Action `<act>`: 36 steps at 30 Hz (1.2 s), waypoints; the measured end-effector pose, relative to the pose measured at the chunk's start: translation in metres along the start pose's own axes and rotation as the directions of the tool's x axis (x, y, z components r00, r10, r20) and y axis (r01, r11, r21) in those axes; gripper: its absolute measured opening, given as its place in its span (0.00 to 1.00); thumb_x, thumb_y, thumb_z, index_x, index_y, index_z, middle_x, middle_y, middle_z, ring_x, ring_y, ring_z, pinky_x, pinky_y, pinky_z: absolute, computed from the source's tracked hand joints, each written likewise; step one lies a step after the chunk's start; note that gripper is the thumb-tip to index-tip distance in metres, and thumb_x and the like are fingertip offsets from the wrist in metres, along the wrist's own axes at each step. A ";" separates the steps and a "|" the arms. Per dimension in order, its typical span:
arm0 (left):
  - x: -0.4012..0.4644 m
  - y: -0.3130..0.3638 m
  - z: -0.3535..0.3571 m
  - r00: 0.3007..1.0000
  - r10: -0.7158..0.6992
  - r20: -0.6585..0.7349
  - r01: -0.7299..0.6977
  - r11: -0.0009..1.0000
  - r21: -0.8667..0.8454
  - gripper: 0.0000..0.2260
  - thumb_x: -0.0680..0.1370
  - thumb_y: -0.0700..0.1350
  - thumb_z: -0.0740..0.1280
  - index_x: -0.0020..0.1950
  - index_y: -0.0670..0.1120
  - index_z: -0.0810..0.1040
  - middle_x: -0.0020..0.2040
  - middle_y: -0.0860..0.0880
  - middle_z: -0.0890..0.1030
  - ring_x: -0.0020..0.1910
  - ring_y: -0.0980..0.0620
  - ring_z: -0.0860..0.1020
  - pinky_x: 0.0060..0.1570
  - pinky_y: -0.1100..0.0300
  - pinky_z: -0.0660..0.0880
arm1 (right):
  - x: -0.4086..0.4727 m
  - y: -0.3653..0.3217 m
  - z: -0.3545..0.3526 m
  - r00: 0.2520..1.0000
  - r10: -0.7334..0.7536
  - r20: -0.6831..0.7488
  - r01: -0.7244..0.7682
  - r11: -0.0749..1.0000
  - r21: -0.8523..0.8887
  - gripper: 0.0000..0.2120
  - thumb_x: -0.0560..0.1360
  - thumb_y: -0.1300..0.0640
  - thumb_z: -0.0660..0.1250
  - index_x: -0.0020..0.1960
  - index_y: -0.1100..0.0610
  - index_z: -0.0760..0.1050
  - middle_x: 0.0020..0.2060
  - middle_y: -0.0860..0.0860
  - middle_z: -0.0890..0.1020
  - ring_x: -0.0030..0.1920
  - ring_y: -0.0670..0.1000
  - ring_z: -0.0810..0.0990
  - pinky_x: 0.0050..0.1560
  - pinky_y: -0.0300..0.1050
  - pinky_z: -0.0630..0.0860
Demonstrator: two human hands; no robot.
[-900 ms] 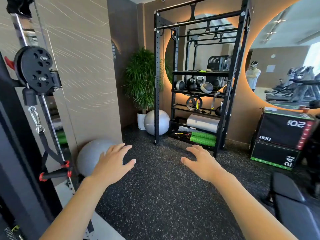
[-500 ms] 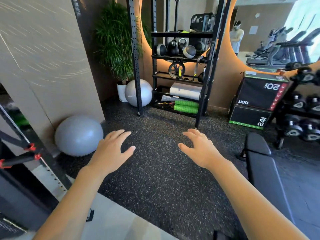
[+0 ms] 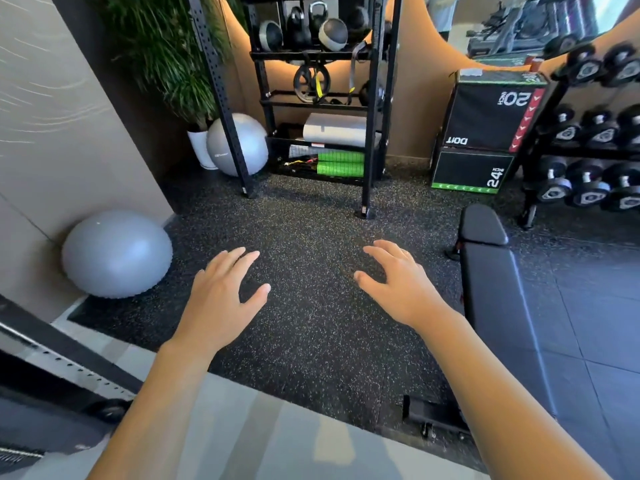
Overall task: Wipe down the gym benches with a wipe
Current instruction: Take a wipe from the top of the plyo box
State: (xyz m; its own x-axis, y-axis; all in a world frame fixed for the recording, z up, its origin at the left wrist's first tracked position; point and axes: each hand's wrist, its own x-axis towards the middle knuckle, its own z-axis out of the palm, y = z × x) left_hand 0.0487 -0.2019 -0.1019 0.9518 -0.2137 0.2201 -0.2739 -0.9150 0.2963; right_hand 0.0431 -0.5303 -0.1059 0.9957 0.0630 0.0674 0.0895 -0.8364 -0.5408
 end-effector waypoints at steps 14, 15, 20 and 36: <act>0.083 0.135 0.059 0.997 0.076 0.013 -0.075 0.993 -0.086 0.29 0.82 0.63 0.61 0.82 0.58 0.63 0.82 0.55 0.62 0.83 0.52 0.56 0.80 0.40 0.59 | -0.001 0.140 -0.063 0.975 0.209 -0.078 -0.196 0.969 0.154 0.30 0.83 0.36 0.62 0.81 0.47 0.65 0.81 0.43 0.62 0.81 0.50 0.58 0.79 0.63 0.60; 0.089 0.142 0.063 0.996 0.089 0.020 -0.087 0.993 -0.085 0.29 0.82 0.63 0.61 0.82 0.58 0.63 0.82 0.55 0.62 0.83 0.51 0.56 0.80 0.40 0.59 | -0.001 0.147 -0.068 0.972 0.219 -0.085 -0.205 0.967 0.149 0.30 0.83 0.36 0.62 0.81 0.47 0.64 0.81 0.44 0.62 0.81 0.50 0.58 0.79 0.63 0.60; 0.123 0.167 0.079 0.990 0.131 0.048 -0.124 0.985 -0.116 0.29 0.81 0.63 0.62 0.82 0.57 0.64 0.83 0.55 0.62 0.83 0.51 0.56 0.80 0.38 0.60 | 0.002 0.177 -0.087 0.951 0.266 -0.155 -0.249 0.961 0.120 0.30 0.82 0.36 0.61 0.81 0.47 0.65 0.81 0.44 0.63 0.81 0.51 0.58 0.80 0.61 0.59; 0.275 0.102 0.097 0.974 0.214 0.079 -0.191 0.954 -0.231 0.32 0.79 0.66 0.63 0.82 0.61 0.62 0.84 0.58 0.60 0.84 0.51 0.53 0.80 0.34 0.56 | 0.124 0.147 -0.061 0.880 0.388 -0.275 -0.390 0.920 0.048 0.32 0.82 0.36 0.62 0.81 0.48 0.65 0.81 0.46 0.62 0.81 0.51 0.58 0.79 0.60 0.57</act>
State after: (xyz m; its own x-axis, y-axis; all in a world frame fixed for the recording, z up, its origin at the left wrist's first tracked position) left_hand 0.2958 -0.3868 -0.1017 0.8790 -0.4307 0.2046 -0.4749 -0.7531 0.4553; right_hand 0.1785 -0.6785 -0.1256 0.9047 -0.4184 0.0800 -0.3050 -0.7672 -0.5643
